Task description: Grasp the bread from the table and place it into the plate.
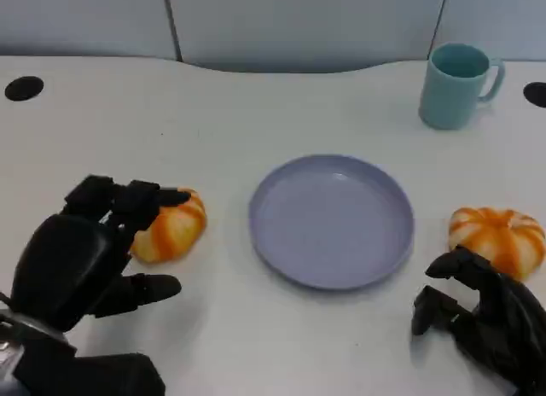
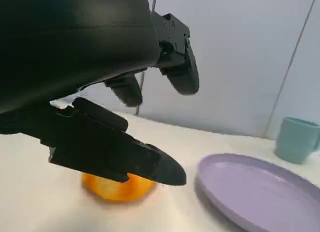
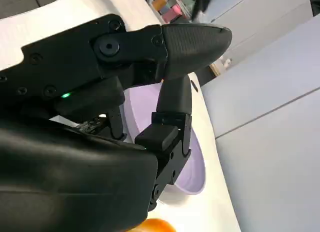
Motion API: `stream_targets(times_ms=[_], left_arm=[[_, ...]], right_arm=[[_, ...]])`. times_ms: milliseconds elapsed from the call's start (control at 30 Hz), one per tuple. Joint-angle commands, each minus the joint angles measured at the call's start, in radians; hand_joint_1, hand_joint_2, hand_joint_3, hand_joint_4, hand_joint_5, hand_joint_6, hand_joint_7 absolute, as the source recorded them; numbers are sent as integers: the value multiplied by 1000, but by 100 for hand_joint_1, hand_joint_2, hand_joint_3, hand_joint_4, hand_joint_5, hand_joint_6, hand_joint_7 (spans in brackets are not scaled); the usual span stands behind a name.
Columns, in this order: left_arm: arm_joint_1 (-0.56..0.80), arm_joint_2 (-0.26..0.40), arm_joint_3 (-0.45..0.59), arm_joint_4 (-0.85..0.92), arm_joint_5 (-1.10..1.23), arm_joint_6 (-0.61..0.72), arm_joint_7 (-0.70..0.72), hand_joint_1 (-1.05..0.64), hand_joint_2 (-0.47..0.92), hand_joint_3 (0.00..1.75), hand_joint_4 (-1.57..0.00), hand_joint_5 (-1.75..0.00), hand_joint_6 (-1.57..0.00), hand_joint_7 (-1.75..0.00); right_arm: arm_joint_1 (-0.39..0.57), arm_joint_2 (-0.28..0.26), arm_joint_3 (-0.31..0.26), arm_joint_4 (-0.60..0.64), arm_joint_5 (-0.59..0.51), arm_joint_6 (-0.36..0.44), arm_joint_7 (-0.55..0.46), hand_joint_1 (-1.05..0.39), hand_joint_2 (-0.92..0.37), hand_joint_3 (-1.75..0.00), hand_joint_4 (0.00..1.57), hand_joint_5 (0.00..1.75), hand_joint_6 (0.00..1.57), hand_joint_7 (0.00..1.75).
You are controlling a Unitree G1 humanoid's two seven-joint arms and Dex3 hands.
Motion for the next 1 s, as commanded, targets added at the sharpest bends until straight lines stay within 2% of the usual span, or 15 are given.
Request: stream_targets(times_ms=[33,100,333,433,600,1000], left_arm=[[19,52,-61,-78,69,118,26,-76,86,0,0,-2,0,-7],[21,67,-87,-117,81,179,-9,-75,86,0,0,0,0,-1],[-10,115,-174,-146,95,325,-64,-69,78,0,0,0,-1,0],[-41,136,-211,-135,113,379,-94,-63,72,0,0,0,-2,-2],[-76,164,-252,-124,115,444,-118,-53,70,0,0,0,0,-1],[-323,175,-397,213,108,486,-98,-41,65,0,0,0,0,-4]], right_arm=[[9,-12,3,-7,6,7,3,-60,-92,-34,63,165,60,120],[10,-11,3,-5,9,2,6,-60,-92,-33,64,163,61,119],[20,-8,8,-24,8,11,-9,-61,-92,-33,65,161,63,118],[20,-4,6,-18,17,18,-5,-62,-92,-30,65,160,63,116],[27,-4,12,-29,9,14,-9,-62,-92,-32,64,162,62,115],[36,-5,16,-51,16,27,-17,-62,-92,-30,63,164,63,117]])
